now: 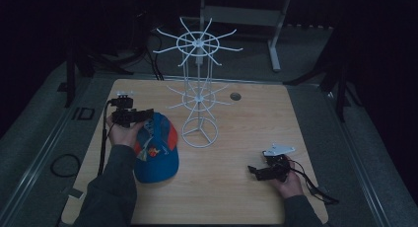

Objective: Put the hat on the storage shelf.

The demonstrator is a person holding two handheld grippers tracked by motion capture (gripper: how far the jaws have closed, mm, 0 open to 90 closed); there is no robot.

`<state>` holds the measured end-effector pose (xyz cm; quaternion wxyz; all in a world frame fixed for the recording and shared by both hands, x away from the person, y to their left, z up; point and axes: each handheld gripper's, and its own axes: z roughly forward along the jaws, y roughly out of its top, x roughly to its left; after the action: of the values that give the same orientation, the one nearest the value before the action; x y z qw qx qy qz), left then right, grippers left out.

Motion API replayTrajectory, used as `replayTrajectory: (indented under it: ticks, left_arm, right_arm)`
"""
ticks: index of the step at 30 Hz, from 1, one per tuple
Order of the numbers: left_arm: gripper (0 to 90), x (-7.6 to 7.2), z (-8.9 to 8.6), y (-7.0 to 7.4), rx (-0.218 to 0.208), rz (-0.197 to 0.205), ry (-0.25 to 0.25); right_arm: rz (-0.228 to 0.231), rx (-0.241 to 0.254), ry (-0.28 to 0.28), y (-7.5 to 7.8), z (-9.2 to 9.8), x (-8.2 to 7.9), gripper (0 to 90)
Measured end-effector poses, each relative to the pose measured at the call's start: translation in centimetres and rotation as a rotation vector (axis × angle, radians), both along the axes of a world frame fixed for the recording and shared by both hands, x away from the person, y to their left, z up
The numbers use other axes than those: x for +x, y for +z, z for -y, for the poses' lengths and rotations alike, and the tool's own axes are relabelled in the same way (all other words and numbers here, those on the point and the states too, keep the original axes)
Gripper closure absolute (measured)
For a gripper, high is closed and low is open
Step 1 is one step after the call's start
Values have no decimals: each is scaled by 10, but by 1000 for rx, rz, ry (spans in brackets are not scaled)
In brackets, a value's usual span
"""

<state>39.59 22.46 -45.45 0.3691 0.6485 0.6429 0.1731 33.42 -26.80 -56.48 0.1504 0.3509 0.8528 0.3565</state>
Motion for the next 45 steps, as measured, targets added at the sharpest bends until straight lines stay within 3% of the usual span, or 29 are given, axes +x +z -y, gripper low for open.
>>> replayTrajectory:
  ticks: [11, 20, 24, 30, 34, 39, 45]
  left_arm:
    - [280, 9, 19, -15, -3, -32, -33]
    - [245, 23, 24, -39, 50, -142, -40]
    - [371, 26, 20, -42, 51, -187, -70]
    - [576, 26, 9, -41, 124, -239, -83]
    - [721, 23, -3, -34, 151, -229, -64]
    - [844, 16, -21, -22, 148, -199, -34]
    - [880, 5, -41, -5, 121, -137, -12]
  right_arm:
    - [0, -1, 0, 0, 0, 0, 106]
    - [-1, 0, -1, 0, 0, 0, 106]
    - [-1, 0, -1, 0, 0, 0, 106]
    - [0, 0, 0, 0, 0, 0, 106]
    - [-1, 0, -1, 0, 0, 0, 106]
    - [0, 0, 0, 0, 0, 0, 106]
    - [-1, 0, 0, 0, 0, 0, 107]
